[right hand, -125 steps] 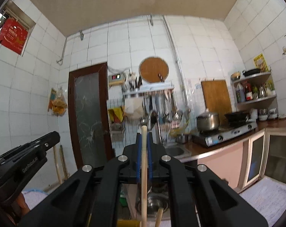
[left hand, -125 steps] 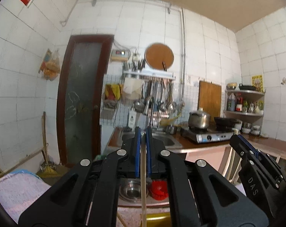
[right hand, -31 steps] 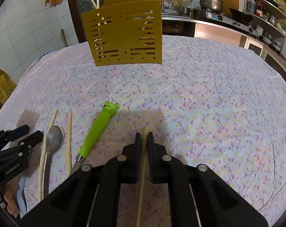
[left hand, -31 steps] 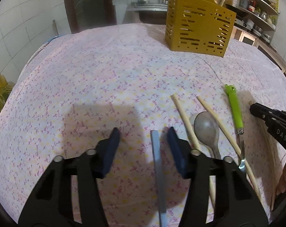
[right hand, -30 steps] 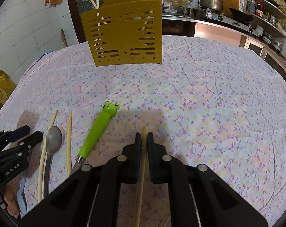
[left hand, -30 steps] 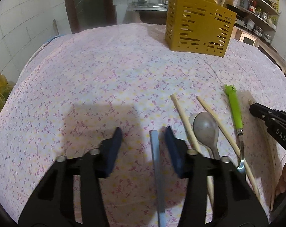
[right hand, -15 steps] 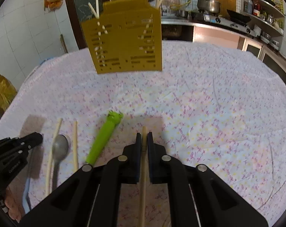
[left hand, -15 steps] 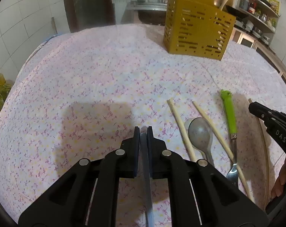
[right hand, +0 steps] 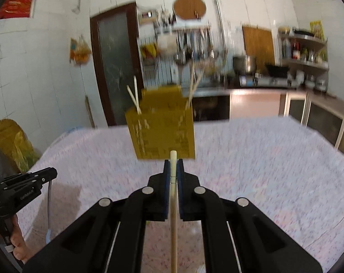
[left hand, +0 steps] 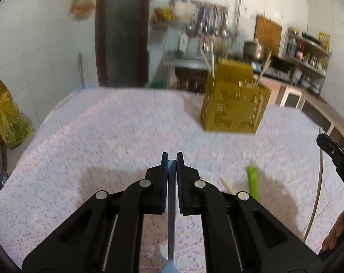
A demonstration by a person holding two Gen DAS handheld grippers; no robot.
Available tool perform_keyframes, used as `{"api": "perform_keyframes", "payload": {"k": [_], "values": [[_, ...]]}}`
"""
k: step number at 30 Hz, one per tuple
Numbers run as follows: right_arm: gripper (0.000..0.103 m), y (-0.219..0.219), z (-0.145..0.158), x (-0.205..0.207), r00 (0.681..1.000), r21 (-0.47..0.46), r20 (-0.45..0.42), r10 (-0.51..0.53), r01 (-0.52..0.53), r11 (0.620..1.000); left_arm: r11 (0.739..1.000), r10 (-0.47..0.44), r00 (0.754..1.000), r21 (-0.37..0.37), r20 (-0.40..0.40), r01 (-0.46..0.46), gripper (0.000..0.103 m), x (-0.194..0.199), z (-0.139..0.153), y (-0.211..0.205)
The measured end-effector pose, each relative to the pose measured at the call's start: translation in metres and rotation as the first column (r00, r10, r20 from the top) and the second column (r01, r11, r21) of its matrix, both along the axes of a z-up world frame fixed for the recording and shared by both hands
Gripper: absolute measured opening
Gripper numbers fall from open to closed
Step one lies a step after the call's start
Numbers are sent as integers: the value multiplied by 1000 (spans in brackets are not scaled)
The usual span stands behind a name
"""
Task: Organize utensils
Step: 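Lift the chopstick in the right tool over the holder while the left tool carries the spoon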
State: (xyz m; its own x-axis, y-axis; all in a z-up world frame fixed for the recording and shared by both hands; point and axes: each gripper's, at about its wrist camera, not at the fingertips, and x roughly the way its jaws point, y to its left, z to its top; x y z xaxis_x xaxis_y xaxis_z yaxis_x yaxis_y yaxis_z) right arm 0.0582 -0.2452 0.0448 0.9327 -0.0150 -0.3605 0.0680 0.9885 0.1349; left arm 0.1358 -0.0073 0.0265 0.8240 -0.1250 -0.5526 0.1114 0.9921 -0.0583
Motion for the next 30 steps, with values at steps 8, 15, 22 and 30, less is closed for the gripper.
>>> {"api": "perform_keyframes", "payload": {"k": [8,15,22,30], "values": [[6,5,15,-20,994,-27,109,1,2,1000,1000,3,995,8,103,-4,6,-22,15,1],[6,15,17,-38,987,-61,160,-4,13,998,1000,7,989,-5,146,-6,6,-35,15,4],[6,14,17,-47,984,-58,180,-13,24,998,1000,-6,985,-3,175,6,6,-42,19,3],[6,15,17,-49,982,-56,186,-20,31,998,1000,-15,982,-4,189,16,6,-47,20,2]]}}
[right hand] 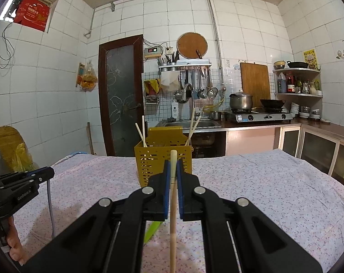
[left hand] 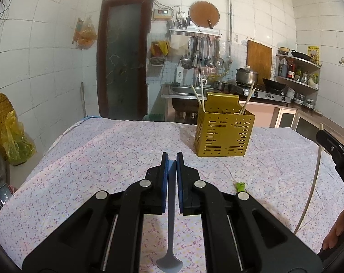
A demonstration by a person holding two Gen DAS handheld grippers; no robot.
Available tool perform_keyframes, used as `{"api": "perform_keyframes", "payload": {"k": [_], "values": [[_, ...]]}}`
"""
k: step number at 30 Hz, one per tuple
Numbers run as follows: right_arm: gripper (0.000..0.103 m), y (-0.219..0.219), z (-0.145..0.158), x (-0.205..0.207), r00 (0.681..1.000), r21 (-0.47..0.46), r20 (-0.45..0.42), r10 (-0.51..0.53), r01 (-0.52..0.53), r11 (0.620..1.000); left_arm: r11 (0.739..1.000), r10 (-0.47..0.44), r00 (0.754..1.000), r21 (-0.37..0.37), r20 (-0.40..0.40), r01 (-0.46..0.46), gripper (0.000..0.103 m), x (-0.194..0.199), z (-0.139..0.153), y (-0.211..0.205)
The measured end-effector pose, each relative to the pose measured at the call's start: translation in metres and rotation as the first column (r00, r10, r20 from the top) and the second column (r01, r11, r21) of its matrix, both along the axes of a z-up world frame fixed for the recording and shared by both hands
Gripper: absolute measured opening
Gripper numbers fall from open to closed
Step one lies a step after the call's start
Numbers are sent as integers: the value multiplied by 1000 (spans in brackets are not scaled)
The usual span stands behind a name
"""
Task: Organize utensils
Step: 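Lift the chopstick in the right tool over the holder while the left tool carries the spoon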
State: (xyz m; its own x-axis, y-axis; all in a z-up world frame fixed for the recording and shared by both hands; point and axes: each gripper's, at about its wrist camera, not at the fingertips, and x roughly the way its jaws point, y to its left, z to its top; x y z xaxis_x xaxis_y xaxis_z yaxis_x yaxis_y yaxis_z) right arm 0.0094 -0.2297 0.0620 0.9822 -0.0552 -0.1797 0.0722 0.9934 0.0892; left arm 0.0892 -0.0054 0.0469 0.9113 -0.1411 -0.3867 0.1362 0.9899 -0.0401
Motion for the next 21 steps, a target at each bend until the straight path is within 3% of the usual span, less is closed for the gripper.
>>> {"api": "perform_keyframes", "payload": {"k": [14,21], "values": [[6,-3,32,13,997,9,72,5,-5,1000,998,-39,999,-40,26,40,6,21,37,-2],[6,-5,68,44,992,-19,124,7,-4,1000,998,-59,992,-29,109,63,6,47,74,-18]]}}
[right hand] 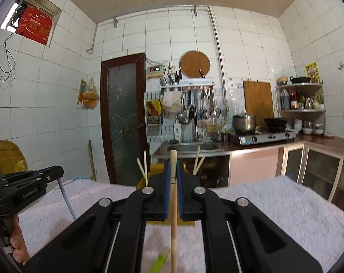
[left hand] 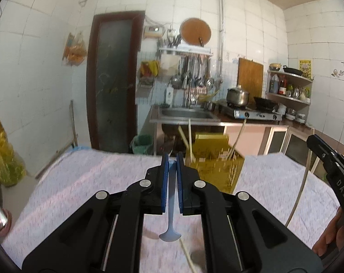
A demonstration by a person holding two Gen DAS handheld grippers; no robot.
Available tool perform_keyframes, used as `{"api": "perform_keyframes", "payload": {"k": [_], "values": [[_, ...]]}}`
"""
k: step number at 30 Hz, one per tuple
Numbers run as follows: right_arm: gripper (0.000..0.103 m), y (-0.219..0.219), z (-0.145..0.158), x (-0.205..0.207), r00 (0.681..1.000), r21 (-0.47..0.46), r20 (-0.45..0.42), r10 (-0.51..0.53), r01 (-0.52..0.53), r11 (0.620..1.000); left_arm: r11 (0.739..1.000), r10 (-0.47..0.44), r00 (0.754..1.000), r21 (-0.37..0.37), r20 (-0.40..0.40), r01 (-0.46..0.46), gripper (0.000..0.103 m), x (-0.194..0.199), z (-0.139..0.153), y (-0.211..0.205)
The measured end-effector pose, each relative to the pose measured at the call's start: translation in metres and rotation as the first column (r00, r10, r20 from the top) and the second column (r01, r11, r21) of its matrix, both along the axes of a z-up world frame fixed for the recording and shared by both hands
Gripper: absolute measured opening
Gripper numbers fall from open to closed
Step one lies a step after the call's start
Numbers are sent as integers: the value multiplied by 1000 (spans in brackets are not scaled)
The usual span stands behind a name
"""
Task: Organize utensils
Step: 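Lift the chopstick in the right tool over the holder while the left tool carries the spoon, then lower the chopstick into the holder and open the right tool while the left tool releases the spoon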
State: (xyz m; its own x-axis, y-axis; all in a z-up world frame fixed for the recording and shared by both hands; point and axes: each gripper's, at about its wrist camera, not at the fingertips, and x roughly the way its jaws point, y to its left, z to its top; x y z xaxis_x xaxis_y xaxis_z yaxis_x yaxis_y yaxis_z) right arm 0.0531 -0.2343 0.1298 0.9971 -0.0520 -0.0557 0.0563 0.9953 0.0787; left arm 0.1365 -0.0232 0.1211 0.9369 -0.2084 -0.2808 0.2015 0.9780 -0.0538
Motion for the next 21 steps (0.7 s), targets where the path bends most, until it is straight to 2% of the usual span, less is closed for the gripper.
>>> {"api": "perform_keyframes", "payload": {"k": [8,13,17,21], "values": [[6,-20,51,65,998,13,58,-7,6,1000,1000,-29,991,-9,132,30,6,51,56,-29],[6,-32,76,111,995,31,94,-15,12,999,996,-48,985,-71,164,60,6,94,82,-47],[6,-44,88,149,992,50,126,-22,16,999,993,-66,985,-88,160,81,6,130,87,-69],[6,-50,85,180,988,57,151,-31,22,998,990,-93,988,-91,127,105,6,159,71,-90]]}}
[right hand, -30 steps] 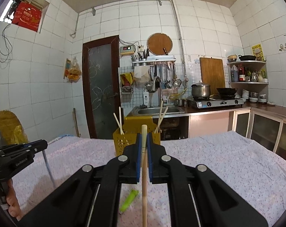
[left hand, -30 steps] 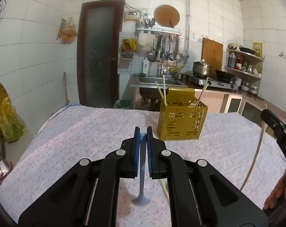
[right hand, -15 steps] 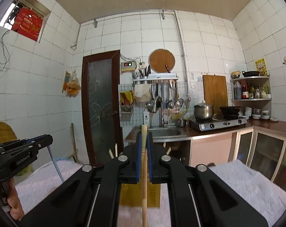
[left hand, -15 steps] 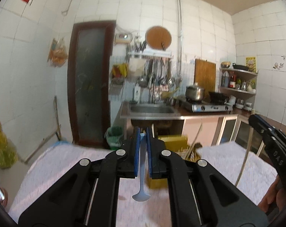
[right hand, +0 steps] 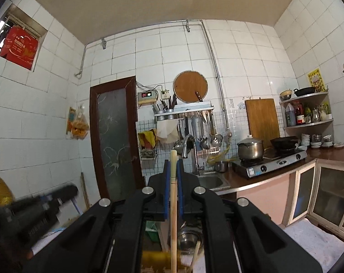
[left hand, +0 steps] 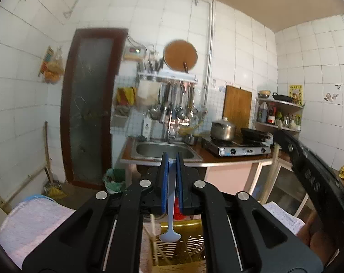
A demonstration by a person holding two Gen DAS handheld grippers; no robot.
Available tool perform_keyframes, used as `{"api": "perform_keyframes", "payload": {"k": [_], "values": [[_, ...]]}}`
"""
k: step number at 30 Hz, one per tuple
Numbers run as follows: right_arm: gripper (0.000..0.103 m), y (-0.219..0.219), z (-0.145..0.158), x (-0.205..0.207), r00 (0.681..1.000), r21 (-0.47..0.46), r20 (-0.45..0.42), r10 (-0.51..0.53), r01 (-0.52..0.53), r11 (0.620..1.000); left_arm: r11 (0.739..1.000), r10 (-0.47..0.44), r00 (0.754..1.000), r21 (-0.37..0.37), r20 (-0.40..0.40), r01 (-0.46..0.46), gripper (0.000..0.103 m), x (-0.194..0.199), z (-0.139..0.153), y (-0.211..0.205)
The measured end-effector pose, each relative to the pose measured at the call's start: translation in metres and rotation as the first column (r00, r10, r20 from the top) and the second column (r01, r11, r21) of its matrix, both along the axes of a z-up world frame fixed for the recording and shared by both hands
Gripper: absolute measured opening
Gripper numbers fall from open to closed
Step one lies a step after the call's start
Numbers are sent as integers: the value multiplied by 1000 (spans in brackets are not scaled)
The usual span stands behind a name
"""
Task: Organize utensils
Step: 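Lower the chopstick into the holder and open the right tool while the left tool releases the spoon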
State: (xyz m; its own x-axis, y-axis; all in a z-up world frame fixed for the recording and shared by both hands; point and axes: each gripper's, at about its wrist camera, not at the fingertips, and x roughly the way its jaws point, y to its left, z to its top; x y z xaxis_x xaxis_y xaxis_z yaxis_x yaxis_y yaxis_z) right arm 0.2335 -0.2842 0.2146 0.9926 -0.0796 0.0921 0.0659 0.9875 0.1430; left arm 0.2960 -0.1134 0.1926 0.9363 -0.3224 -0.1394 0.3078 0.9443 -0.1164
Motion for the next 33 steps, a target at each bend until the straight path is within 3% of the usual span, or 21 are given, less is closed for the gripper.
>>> {"api": "perform_keyframes", "payload": {"k": [4,10,15,17,18,19,22,25,29,33], "values": [[6,-6,-26,26,1000,20,-23,9,-9,1000,1000,-4,999,27,-51,6,6,24,-35,-15],[6,-12,-86,51,990,36,-140,28,-23,999,998,8,988,56,-157,0,6,50,-85,-20],[7,-9,-106,48,971,8,-239,17,-15,1000,995,27,976,99,-214,-6,6,52,-98,-14],[20,-10,-105,41,961,-4,-276,-6,5,1000,995,35,974,103,-225,-11,14,42,-93,-7],[56,-12,-102,34,955,8,-298,-11,14,1000,994,45,973,103,-227,-22,32,34,-87,-1],[72,-14,-102,29,953,20,-304,-8,15,1000,994,57,973,99,-222,-36,53,28,-83,4],[72,-16,-98,4,941,8,-338,-34,39,999,990,114,974,104,-195,-95,81,-2,-73,28],[72,-15,-99,-22,924,-2,-378,-51,54,999,983,152,962,140,-227,-122,92,-24,-76,51],[72,-5,-121,-52,881,-6,-471,-47,49,999,966,208,938,210,-278,-152,98,-52,-102,77],[72,7,-157,-74,826,12,-563,-35,51,999,959,239,892,238,-384,-154,98,-74,-148,98]]}}
